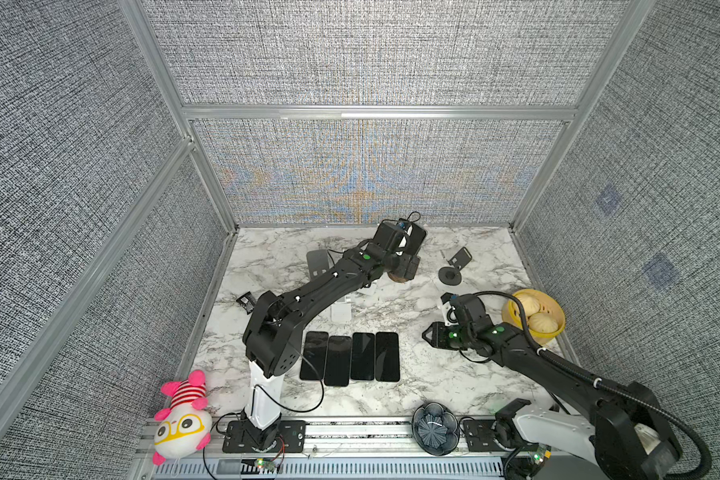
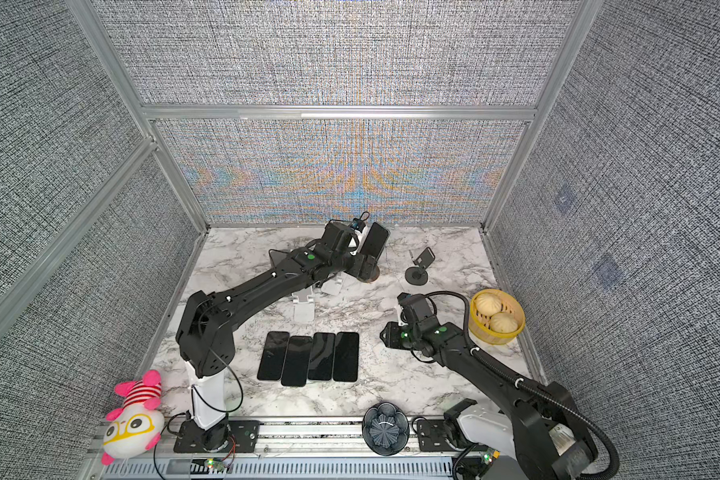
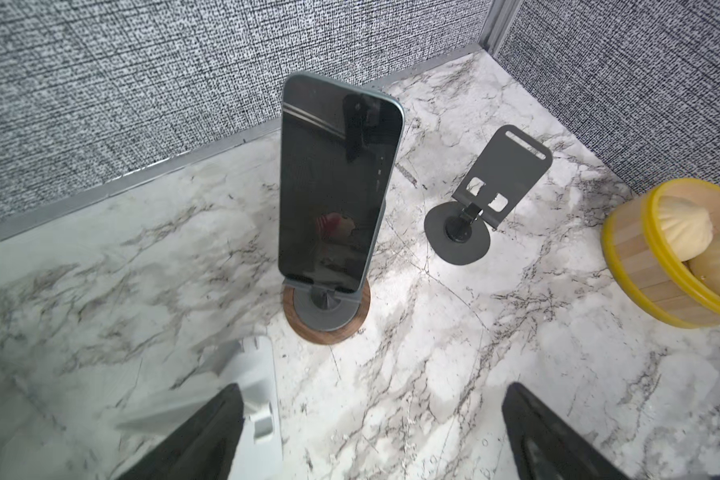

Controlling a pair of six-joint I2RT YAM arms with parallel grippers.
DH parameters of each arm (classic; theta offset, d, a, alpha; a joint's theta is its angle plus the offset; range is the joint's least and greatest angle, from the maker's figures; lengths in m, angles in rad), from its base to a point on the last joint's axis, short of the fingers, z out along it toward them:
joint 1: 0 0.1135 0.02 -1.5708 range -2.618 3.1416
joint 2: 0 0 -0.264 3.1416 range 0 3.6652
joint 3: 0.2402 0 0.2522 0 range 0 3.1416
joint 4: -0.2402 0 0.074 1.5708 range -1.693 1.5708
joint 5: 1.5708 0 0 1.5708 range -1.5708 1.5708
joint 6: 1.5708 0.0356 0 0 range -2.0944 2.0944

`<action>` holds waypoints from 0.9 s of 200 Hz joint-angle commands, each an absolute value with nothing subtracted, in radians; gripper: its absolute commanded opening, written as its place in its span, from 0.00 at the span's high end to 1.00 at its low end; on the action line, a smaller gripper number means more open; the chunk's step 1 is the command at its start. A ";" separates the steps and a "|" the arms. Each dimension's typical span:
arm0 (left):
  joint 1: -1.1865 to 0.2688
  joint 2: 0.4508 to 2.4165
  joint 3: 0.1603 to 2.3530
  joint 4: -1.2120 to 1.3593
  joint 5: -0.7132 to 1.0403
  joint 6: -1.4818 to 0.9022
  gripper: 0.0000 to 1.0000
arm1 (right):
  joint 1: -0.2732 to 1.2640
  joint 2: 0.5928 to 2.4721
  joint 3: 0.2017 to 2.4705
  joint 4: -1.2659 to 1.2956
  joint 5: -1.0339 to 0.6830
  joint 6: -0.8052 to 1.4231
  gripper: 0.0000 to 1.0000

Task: Remove the phone from the phone stand
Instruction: 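Reach the left gripper to the teal-edged phone on the wooden-base stand, then position the left gripper around the teal-edged phone's top edge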

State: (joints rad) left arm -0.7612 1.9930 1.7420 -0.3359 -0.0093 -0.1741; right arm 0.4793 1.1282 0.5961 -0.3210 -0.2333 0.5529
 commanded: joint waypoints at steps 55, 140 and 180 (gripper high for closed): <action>-0.688 2.200 1.923 -0.284 0.132 0.028 0.01 | 0.436 1.067 0.546 -0.378 -0.245 0.543 0.58; -0.641 2.336 2.028 -0.228 0.304 0.094 0.01 | 0.419 1.029 0.549 -0.436 -0.230 0.525 0.47; -0.634 2.386 2.108 -0.261 0.337 0.142 0.01 | 0.414 1.034 0.552 -0.440 -0.232 0.522 0.42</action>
